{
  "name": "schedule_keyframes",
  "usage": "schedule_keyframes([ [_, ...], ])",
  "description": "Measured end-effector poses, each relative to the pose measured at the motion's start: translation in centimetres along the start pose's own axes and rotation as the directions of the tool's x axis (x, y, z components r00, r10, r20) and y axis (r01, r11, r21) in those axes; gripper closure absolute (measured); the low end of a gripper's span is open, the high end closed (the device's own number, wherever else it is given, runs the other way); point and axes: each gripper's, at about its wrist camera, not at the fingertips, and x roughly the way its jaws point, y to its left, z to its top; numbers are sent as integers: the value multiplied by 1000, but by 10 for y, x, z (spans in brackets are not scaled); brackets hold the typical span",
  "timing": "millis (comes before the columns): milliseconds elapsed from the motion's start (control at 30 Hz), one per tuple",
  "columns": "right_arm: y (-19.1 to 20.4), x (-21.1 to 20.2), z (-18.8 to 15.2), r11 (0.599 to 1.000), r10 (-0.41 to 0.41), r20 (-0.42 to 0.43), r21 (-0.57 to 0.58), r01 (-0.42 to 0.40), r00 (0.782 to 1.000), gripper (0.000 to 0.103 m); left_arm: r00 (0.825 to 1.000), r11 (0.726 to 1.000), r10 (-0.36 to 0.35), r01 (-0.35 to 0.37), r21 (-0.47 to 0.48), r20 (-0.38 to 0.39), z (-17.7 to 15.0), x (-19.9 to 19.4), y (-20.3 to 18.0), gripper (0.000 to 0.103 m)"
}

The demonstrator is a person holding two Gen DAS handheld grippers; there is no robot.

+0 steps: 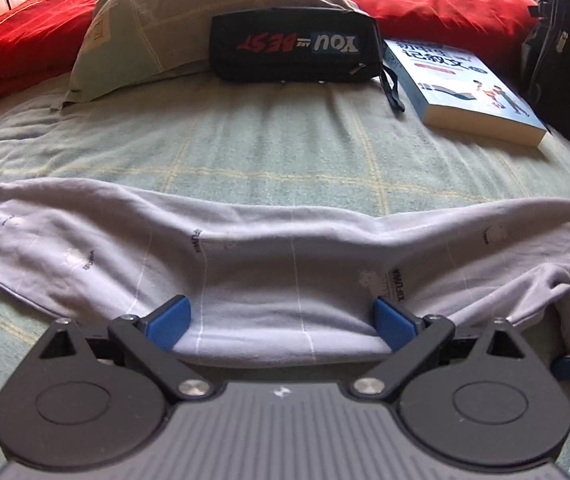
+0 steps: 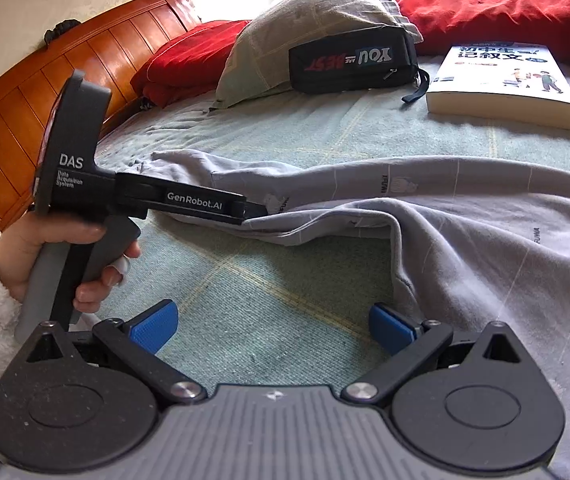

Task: Fold clothes
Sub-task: 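Grasp the grey garment edge with the left gripper and pull it straight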

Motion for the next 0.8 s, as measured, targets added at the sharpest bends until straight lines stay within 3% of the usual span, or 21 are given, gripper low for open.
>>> schedule_keyframes([
  [167, -1, -1, -1, 1000, 3, 3, 4, -3, 1000, 0, 996, 1000, 0, 1, -4, 86, 33, -7, -8, 9],
  [300, -1, -1, -1, 1000, 5, 3, 4, -5, 1000, 0, 998, 1000, -14, 15, -21, 54, 50, 20, -18, 9],
  [367, -2, -2, -1, 1000, 8, 4, 9, -8, 1000, 0, 1000, 1000, -15, 15, -5, -6, 41, 32, -23, 10],
  [500, -4, -3, -1, 1000, 14, 6, 18, -14, 1000, 0, 998, 1000, -24, 24, 14, 51, 7, 18, -17, 8],
  [800, 2, -2, -1, 1000, -4, 3, 5, 4, 1000, 0, 999, 999, -34, 33, 17, 29, 3, 12, -12, 6],
])
